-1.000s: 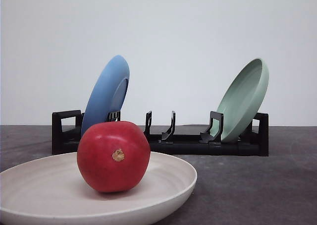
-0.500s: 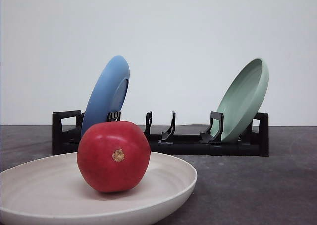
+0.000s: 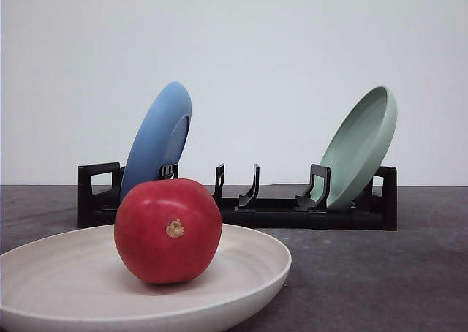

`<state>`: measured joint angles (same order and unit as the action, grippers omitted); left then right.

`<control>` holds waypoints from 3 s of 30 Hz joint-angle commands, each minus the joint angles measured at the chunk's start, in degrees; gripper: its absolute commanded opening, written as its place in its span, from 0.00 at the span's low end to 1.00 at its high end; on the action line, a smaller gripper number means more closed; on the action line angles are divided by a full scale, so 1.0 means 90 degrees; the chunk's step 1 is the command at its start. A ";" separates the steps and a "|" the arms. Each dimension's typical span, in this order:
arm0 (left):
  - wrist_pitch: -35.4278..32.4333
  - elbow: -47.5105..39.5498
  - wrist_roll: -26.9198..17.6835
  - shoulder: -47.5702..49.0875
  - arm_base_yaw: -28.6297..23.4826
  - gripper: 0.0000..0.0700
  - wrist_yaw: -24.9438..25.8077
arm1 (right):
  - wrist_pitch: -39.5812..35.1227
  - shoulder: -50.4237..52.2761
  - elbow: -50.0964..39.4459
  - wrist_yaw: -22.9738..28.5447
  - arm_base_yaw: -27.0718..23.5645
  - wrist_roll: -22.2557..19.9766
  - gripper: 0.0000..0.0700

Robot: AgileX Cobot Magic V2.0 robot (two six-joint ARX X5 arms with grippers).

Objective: Place pomegranate in white plate

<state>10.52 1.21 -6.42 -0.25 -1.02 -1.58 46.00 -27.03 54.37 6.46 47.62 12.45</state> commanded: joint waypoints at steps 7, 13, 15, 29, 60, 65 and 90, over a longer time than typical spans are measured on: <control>0.0022 -0.0058 -0.0042 0.0012 -0.0015 0.00 0.0010 | -0.0070 -0.0019 0.0078 0.0025 0.0063 0.0029 0.01; 0.0022 -0.0058 -0.0041 0.0012 -0.0015 0.00 0.0008 | -0.0521 0.0088 -0.0262 -0.0168 -0.0725 -0.0172 0.01; 0.0022 -0.0058 -0.0041 0.0012 -0.0015 0.00 0.0010 | -0.1192 0.0274 -0.0795 -0.0223 -0.1354 -0.0520 0.01; 0.0022 -0.0058 -0.0041 0.0012 -0.0015 0.00 0.0010 | -0.4796 0.2361 -0.4960 -0.0112 -0.4697 -0.1787 0.01; 0.0022 -0.0058 -0.0041 0.0012 -0.0015 0.00 0.0010 | -0.4117 0.2980 -0.5974 -0.0884 -0.5229 -0.1746 0.01; 0.0022 -0.0058 -0.0043 0.0012 -0.0015 0.00 0.0010 | -0.4116 0.2980 -0.5974 -0.0884 -0.5229 -0.1746 0.01; 0.0022 -0.0058 -0.0041 0.0012 -0.0015 0.00 0.0010 | -0.4116 0.2980 -0.5974 -0.0884 -0.5224 -0.1746 0.01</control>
<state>10.52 1.21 -6.42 -0.25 -1.02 -1.56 9.58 -0.36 0.84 -1.54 0.69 -3.20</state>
